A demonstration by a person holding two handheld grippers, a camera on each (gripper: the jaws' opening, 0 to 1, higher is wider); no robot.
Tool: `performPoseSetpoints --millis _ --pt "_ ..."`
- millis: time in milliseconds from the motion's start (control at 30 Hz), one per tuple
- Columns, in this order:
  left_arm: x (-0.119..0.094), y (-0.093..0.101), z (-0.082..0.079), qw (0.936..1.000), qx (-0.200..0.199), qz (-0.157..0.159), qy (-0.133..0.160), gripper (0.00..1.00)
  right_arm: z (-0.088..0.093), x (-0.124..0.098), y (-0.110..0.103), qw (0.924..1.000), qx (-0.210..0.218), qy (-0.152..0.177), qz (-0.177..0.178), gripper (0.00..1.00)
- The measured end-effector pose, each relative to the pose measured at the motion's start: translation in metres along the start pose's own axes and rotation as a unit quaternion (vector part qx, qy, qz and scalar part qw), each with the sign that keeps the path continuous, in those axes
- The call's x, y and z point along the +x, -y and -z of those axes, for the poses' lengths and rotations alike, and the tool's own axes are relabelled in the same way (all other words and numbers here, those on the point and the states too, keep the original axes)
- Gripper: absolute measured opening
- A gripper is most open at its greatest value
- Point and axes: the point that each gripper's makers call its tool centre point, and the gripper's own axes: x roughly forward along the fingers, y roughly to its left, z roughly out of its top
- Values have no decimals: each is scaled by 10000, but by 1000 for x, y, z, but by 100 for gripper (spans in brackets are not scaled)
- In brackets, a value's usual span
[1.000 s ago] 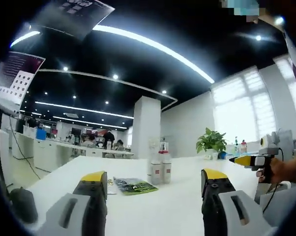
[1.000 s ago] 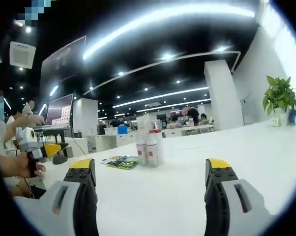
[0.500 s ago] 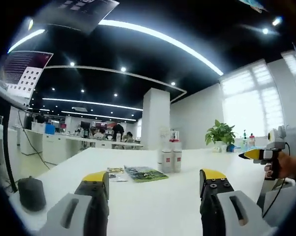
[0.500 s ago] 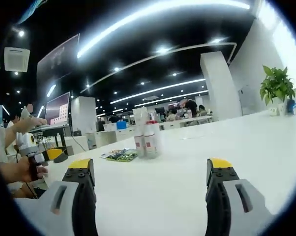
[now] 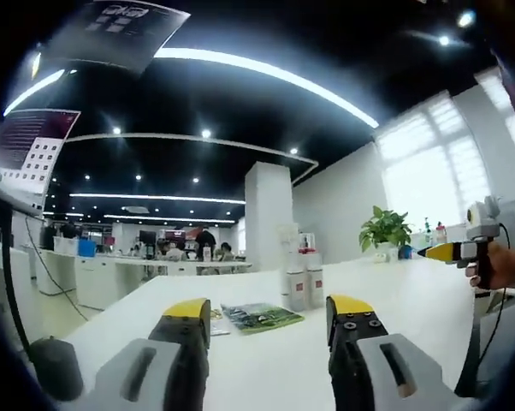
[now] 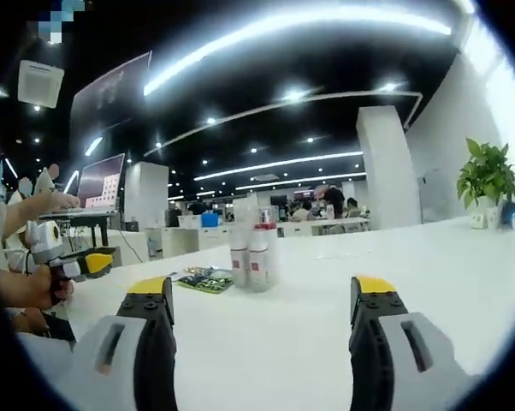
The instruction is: Arrange the skincare products in the storage area until every visible bottle or jar stands upright without overlapping.
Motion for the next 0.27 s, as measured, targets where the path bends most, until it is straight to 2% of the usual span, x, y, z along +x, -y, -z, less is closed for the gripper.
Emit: performPoseSetpoints --millis 67,133,267 --pt "2 -5 2 9998 -156 -127 -62 57 7 7 -2 9999 9 -132 -78 85" --pt "3 -6 -1 9995 -295 -134 32 58 14 15 -5 9995 51 -236 -182 87" --pt "3 -8 1 9995 -265 -197 -16 57 18 20 -8 9996 -88 -201 -185 86"
